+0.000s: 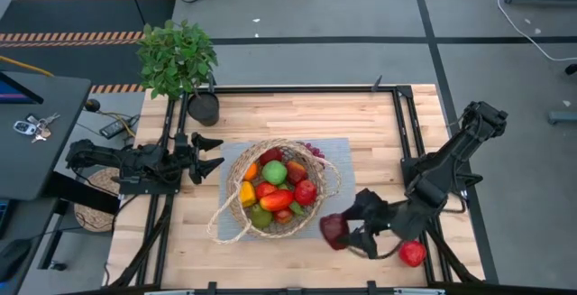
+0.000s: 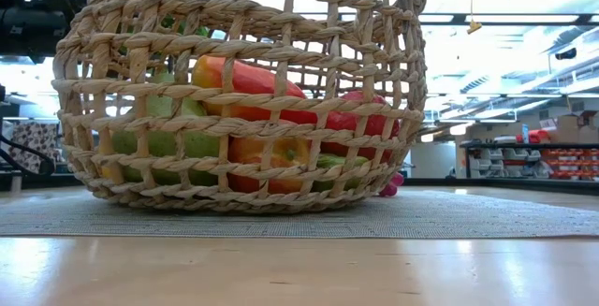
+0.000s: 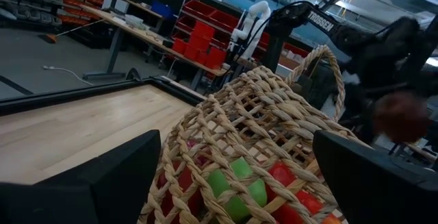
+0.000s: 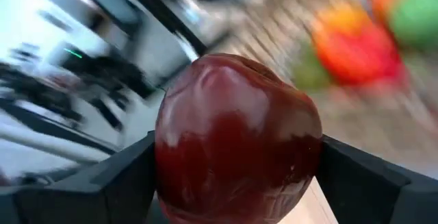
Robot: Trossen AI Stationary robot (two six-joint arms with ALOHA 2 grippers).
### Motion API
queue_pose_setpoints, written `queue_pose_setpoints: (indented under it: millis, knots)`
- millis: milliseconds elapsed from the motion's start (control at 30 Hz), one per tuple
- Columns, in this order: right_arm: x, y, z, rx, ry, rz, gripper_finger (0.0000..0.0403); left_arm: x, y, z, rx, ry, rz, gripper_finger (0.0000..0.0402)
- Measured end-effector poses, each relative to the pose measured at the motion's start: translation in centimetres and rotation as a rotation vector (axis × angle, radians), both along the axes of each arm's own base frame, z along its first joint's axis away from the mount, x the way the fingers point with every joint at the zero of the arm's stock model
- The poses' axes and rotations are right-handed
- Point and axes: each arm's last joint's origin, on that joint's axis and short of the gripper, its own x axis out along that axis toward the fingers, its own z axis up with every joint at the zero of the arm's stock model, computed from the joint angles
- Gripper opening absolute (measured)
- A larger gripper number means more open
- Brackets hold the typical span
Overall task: Build produce basket
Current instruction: Put the dark red apple into the brown basket
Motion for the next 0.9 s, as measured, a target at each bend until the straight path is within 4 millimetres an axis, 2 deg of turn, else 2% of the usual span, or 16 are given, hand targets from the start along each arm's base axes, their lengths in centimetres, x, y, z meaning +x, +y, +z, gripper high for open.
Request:
queue_pose_setpoints:
  millis: [133,233,433,700,900]
  knots:
    - [1.1,0.1,2.3,-0.057,-0.244,0.018,0.0353,0.0,0.0,0.0,0.000,0.000,0.000,0.0389]
    - [1.7,-0.3,3.9,-0.121,-0.397,-0.033,0.0353,0.0,0.0,0.0,0.000,0.000,0.000,0.0389]
    - [3.7,-0.2,5.0,-0.265,-0.597,-0.152,0.0353,0.0,0.0,0.0,0.000,0.000,0.000,0.0389]
    - [8.6,1.7,6.5,-0.461,-0.560,-0.151,0.0353,0.0,0.0,0.0,0.000,0.000,-0.001,0.0389]
    - [12.3,2.8,8.3,-0.625,-0.394,-0.152,0.0353,0.0,0.0,0.0,0.000,0.000,-0.001,0.0389]
